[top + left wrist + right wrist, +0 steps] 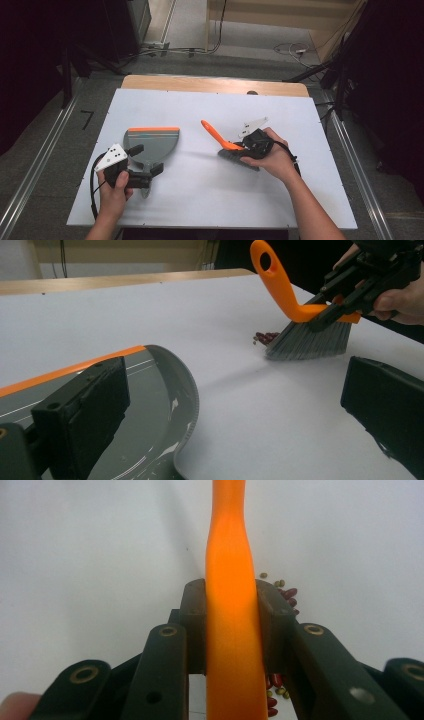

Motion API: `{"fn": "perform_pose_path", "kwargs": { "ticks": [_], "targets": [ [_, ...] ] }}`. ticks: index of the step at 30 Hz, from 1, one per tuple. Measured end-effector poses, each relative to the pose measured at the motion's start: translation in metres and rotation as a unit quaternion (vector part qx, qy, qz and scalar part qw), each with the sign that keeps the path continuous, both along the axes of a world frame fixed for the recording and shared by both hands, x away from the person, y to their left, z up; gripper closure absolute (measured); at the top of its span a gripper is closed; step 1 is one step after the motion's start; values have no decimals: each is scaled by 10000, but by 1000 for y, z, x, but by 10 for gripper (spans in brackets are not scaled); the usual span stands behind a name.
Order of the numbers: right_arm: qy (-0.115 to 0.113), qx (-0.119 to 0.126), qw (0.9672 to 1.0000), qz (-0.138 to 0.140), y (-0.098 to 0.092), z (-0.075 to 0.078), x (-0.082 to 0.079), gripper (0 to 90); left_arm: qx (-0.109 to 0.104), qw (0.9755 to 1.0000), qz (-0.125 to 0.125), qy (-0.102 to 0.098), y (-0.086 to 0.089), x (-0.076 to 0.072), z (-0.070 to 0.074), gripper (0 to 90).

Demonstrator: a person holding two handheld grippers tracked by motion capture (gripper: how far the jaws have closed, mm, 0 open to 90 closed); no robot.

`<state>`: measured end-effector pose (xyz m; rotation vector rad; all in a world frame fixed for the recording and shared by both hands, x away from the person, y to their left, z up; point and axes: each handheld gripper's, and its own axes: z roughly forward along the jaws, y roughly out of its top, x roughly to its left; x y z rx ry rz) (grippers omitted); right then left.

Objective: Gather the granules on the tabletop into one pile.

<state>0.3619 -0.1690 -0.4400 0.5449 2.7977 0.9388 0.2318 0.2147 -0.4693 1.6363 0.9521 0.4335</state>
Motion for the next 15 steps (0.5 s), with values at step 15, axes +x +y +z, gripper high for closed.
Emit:
{"fn": "perform_pose_path", "kwargs": {
  "ticks": [15],
  "targets": [
    [686,277,9972,-76,34,8,-21,688,-12,10000,13,-14,1,-1,1,0]
  ]
}}
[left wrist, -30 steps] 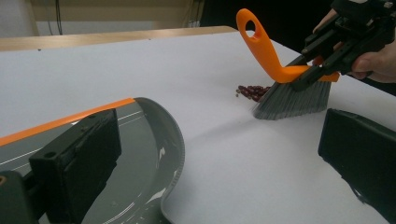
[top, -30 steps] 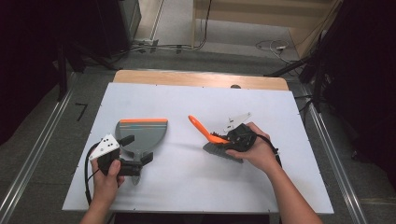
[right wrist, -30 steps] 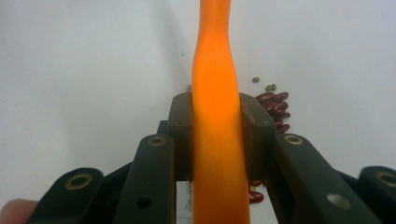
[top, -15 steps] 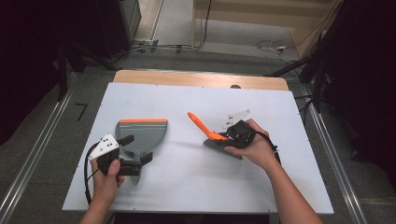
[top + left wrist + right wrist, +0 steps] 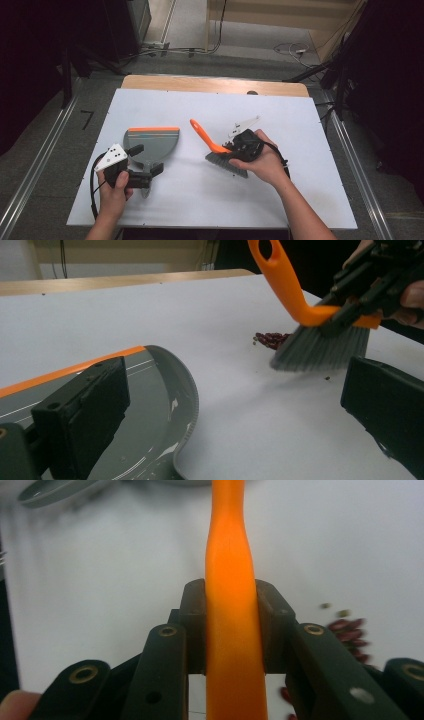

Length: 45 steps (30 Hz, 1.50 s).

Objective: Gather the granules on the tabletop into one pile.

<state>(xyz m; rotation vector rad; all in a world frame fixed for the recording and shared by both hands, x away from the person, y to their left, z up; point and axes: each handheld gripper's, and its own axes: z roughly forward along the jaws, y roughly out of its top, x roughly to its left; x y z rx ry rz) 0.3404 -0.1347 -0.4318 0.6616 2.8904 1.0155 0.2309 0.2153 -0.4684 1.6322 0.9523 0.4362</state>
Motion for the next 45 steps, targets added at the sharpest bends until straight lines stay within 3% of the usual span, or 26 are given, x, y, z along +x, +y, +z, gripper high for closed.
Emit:
{"fn": "perform_pose_path", "kwargs": {
  "ticks": [2,4,5,13,19,23,27,37,45],
  "targets": [
    [214,-10,9997,135,2,-5,-4,688,-4,10000,2,5,1,0,0,0],
    [311,-192,9991,209,2,-10,-7,688,-15,10000,10,1,2,0,0,0],
    [245,-273,9990,251,1,-14,-6,688,-18,10000,6,3,2,0,0,0],
    [7,-14,9999,170,-15,-21,20,687,16,10000,-14,11,-1,0,0,0],
    [-212,-50,9997,-53,-17,-19,34,687,9,10000,-15,27,-1,1,-2,0],
    [-405,-208,9987,-246,-18,-16,40,687,11,10000,-19,23,-1,2,-2,0],
    [-345,-142,9987,-341,-19,-17,44,687,-2,10000,-13,10,0,1,-1,0],
    [-448,-98,9973,-573,-25,-17,49,687,-8,10000,-11,6,0,1,-1,0],
    [-393,-61,9979,-507,-26,-13,45,688,-8,10000,-15,8,0,1,-1,0]
  ]
}}
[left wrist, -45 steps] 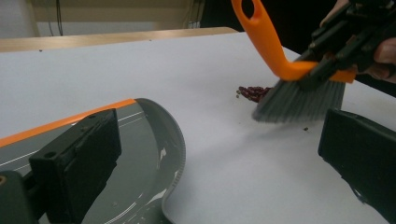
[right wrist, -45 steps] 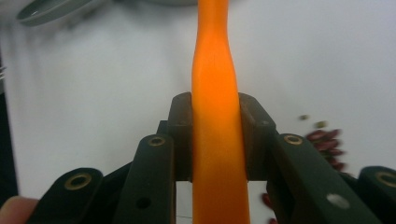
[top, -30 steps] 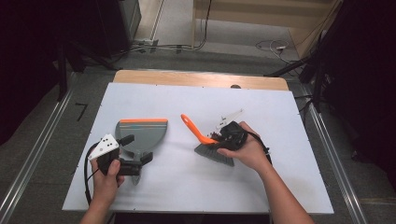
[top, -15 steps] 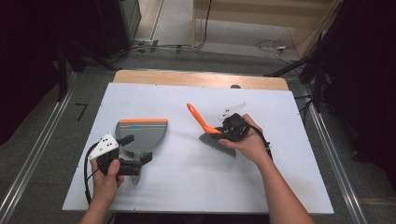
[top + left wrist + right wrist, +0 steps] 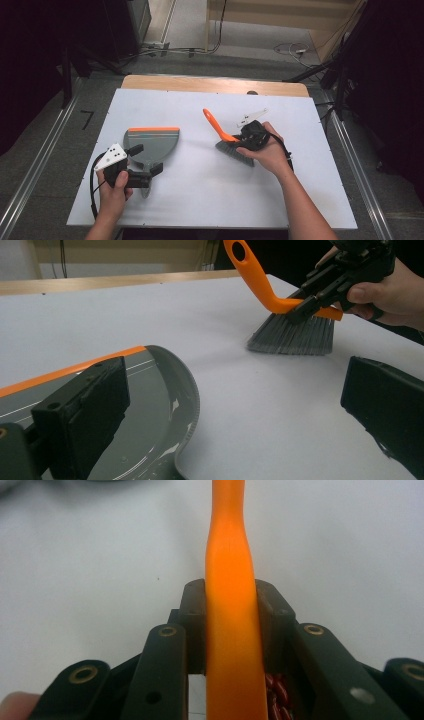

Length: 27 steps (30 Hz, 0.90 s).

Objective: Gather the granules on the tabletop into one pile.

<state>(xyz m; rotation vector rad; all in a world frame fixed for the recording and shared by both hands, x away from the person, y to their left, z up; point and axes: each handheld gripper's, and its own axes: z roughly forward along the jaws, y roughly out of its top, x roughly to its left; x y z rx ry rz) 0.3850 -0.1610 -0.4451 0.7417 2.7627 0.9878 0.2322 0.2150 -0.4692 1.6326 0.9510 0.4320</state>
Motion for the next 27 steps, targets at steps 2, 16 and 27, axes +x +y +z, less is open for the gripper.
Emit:
{"fn": "perform_pose_path", "kwargs": {
  "ticks": [2,16,27],
  "targets": [
    [-26,13,10000,11,0,2,-1,687,7,10000,1,6,0,0,0,0],
    [-89,50,9999,30,-4,8,-6,687,12,10000,-4,-1,0,0,0,0],
    [-182,122,9998,35,-8,16,-13,687,10,10000,-2,0,0,0,0,0]
  ]
}}
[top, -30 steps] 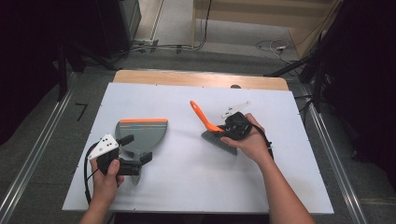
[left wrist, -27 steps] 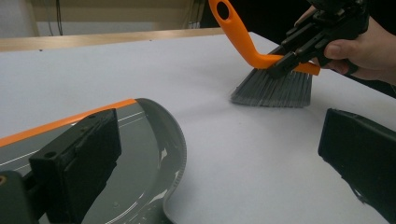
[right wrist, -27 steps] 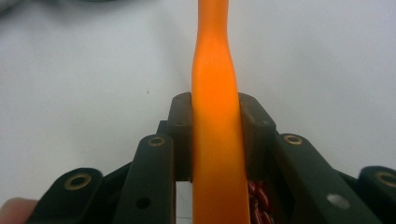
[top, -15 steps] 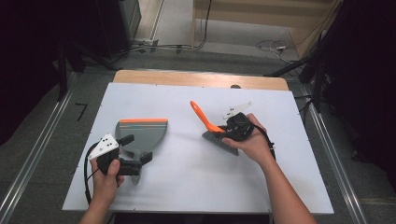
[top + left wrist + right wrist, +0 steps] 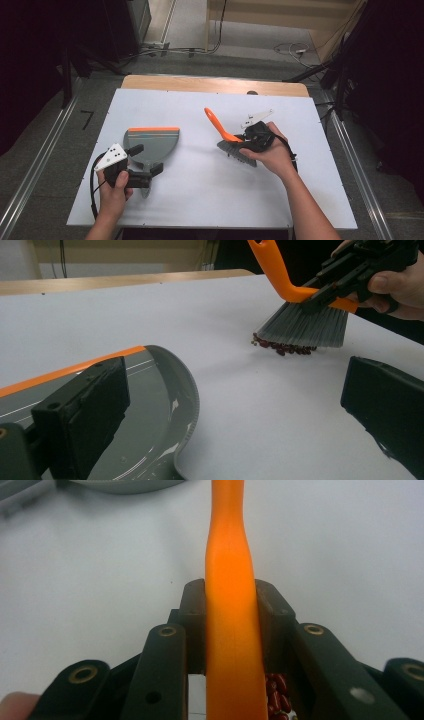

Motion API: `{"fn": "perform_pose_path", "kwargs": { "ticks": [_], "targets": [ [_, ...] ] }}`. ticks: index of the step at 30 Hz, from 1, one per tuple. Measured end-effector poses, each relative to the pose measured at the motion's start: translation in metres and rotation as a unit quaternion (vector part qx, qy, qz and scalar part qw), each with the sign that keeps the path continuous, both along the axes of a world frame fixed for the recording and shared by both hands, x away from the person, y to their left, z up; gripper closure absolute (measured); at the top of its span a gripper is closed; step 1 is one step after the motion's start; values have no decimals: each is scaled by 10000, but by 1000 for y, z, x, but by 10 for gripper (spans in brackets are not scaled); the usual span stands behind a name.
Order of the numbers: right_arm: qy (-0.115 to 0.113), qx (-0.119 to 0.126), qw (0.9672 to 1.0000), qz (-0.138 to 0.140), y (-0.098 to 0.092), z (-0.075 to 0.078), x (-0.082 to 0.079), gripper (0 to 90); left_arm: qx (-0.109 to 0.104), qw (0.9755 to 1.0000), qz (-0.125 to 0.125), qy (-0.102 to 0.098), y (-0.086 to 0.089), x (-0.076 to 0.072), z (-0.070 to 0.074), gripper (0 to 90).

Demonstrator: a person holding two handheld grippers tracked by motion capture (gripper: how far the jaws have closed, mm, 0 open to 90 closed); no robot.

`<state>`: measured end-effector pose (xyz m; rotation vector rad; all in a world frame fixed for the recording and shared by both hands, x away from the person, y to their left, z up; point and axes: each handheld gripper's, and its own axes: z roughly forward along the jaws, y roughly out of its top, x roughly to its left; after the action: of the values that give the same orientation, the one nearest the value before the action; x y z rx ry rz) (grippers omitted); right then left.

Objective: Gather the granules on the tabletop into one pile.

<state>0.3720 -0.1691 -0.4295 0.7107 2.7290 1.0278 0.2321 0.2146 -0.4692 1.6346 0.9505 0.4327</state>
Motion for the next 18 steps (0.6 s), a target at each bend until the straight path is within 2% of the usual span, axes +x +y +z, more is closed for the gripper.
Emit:
{"fn": "perform_pose_path", "kwargs": {
  "ticks": [4,9,12,18],
  "targets": [
    [104,35,9999,9,0,1,-2,687,-2,10000,2,0,0,0,0,0],
    [268,-183,9994,90,8,-6,-3,687,12,10000,-8,7,0,0,0,0],
    [231,-322,9992,50,10,-11,-1,687,1,10000,-5,-2,0,0,0,0],
    [145,-293,9994,-130,6,-10,5,687,-10,10000,11,2,1,0,0,0]
  ]
}}
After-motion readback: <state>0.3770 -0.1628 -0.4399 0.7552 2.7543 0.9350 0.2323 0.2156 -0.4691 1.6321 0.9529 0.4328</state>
